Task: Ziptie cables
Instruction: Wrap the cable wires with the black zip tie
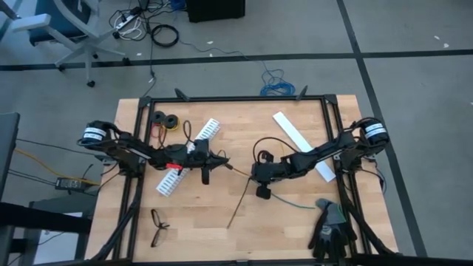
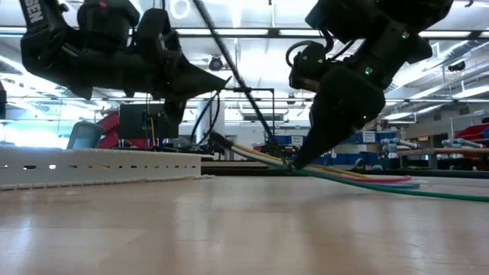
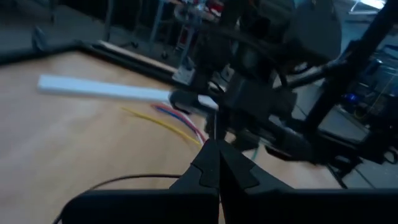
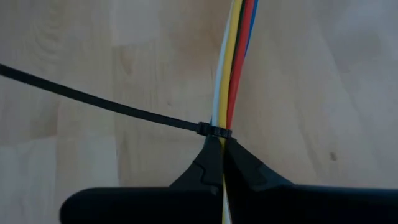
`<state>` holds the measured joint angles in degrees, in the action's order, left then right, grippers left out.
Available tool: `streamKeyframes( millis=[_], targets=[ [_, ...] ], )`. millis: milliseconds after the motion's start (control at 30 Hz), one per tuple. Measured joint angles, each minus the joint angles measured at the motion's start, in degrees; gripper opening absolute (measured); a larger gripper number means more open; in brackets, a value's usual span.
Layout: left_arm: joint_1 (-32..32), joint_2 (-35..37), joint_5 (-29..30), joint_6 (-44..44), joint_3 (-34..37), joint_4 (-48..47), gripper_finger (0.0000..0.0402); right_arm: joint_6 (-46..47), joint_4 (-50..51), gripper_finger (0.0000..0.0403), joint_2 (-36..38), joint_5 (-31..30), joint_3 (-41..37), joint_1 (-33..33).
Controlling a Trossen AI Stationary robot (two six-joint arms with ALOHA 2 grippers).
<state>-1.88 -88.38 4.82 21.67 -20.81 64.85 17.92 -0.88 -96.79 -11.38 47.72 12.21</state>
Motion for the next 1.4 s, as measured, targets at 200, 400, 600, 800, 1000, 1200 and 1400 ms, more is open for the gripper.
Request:
streamKeyframes(
  millis=[200,400,600,800,1000,1200,1400],
  targets=[
    [0.0,-7.1,-0.7,3.0,-3.0,1.7,0.0000,-2.3,-3.6,0.0001,0.0,0.0,0.0,-0.5],
    [0.0,-17.7,-6.3,4.5,-9.9,12.4,0.0000,-4.8,-6.4,0.0001,0.0,1.7,0.1,-2.5],
    [0.0,-26.6,-11.5,7.5,-19.2,13.0,0.0000,-6.6,-8.9,0.0001,0.1,2.3,0.1,-3.8],
    [0.1,-28.2,-14.2,7.5,-22.1,14.5,0.0024,-6.2,-7.4,0.0000,0.2,3.7,0.1,-3.8],
    [0.4,-28.2,-19.5,8.6,-22.1,16.2,0.0083,-6.1,-7.0,0.0000,0.2,3.7,0.2,-3.7],
    [1.7,-28.2,-20.9,8.9,-22.0,14.3,0.0138,-5.9,-6.9,0.0000,0.2,3.7,0.2,-3.7],
    [5.8,-28.2,-29.7,12.0,-22.0,19.1,0.0153,-5.3,-6.7,0.0000,0.2,3.8,0.2,-3.7]
  ],
)
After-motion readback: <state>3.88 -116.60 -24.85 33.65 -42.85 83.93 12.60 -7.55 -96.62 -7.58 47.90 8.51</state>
